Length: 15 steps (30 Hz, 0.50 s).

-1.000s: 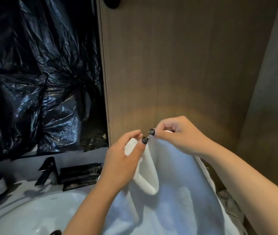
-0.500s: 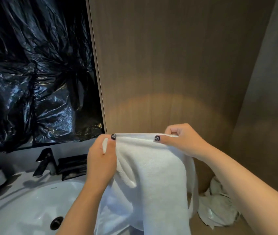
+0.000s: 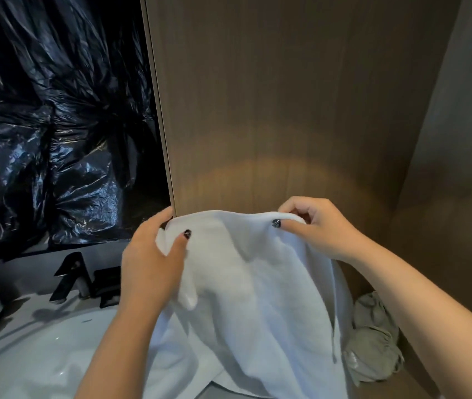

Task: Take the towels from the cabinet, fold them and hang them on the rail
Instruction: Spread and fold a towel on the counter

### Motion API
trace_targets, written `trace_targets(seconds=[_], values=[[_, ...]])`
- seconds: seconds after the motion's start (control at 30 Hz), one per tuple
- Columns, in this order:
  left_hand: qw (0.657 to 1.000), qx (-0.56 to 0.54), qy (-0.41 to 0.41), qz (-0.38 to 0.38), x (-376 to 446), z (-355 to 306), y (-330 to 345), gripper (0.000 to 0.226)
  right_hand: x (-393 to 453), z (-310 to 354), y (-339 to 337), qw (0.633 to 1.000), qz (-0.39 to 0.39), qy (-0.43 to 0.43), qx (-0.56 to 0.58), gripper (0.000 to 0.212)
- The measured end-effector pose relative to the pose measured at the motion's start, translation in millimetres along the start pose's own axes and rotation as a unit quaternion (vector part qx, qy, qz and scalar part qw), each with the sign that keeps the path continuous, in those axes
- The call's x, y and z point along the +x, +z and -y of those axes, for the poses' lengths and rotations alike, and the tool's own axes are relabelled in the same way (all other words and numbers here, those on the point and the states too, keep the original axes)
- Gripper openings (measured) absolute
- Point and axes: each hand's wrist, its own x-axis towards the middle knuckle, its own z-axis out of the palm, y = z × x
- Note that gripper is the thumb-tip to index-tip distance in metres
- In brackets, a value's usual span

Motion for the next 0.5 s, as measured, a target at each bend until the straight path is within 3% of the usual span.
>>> trace_targets(seconds=[0.1,0.2,0.33,0.5], values=[[0.993,-0.009,0.104,0.054,-6.5,-12.1,13.7,0.055,1.4,15.4,12.8,0.998,0.048,-0.048,-0.012,0.006],[0.977,-0.025,0.162,0.134,-11.6,-20.0,27.1,0.050,2.6,24.3,20.3,0.995,0.051,-0.081,-0.021,0.010],[0.970,-0.022,0.165,0.175,-15.8,-17.0,37.2,0.017,-3.1,22.6,14.8,0.997,0.026,-0.067,-0.017,0.008],[0.980,-0.010,0.150,0.131,-19.7,-14.3,47.5,0.018,-18.2,5.4,5.7,0.995,0.077,0.016,-0.059,0.015]])
